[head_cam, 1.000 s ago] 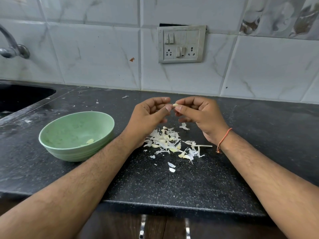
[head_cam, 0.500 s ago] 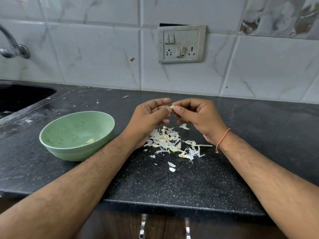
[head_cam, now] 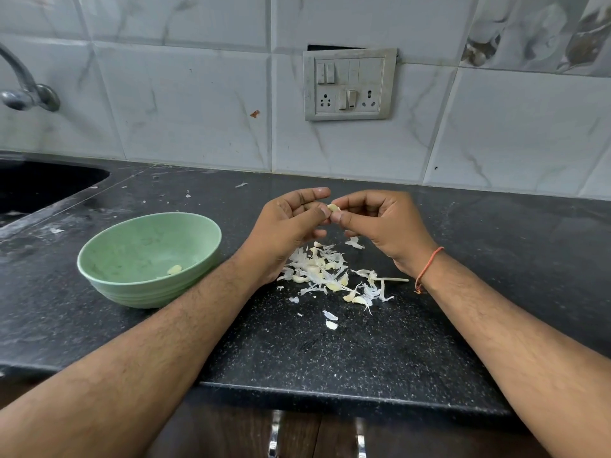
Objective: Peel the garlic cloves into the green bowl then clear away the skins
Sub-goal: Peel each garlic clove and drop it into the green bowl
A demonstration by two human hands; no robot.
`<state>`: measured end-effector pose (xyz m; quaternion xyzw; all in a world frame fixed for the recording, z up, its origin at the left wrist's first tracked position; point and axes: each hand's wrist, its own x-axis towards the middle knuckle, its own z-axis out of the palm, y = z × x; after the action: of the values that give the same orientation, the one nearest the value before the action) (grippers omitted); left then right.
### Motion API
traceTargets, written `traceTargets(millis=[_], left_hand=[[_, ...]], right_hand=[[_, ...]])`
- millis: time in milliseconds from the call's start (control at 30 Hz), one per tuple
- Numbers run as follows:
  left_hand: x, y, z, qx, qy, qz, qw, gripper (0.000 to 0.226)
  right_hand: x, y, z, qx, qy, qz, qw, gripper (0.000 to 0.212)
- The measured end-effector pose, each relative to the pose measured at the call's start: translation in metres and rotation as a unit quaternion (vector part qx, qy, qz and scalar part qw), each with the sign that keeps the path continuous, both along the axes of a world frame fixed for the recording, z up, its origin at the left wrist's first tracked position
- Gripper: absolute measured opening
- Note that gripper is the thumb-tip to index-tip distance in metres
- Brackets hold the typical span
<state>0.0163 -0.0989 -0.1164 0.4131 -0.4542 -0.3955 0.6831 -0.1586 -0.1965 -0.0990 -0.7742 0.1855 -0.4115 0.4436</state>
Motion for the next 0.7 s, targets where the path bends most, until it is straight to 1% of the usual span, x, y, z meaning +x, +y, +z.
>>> traceTargets(millis=[167,333,467,600,700], left_hand=[[0.0,-0.003,-0.003,0.004,-0.017,0.003,1.0,0.028],[-0.001,-0.003,-0.003,0.013,-0.043,0.016,0.999,0.027],[-0.002,-0.003,-0.005,0.019,-0.079,0.017,0.997,0.036],[-0.002,-0.002,-0.005,0.018,-0.151,0.023,0.988,0.035],[0.0,0.001,-0.005,0.02,-0.181,0.034,0.983,0.035]], right_hand=[[0.001,0.001,-0.002,0.037,-0.001,-0.001,0.999,0.015],[0.005,0.004,-0.006,0.142,-0.028,0.037,0.989,0.016],[0.003,0.002,0.001,0.232,-0.086,0.064,0.967,0.023],[0.0,-0.002,0.004,0.247,-0.089,0.058,0.963,0.022],[-0.001,-0.002,0.005,0.246,-0.081,0.053,0.964,0.024]])
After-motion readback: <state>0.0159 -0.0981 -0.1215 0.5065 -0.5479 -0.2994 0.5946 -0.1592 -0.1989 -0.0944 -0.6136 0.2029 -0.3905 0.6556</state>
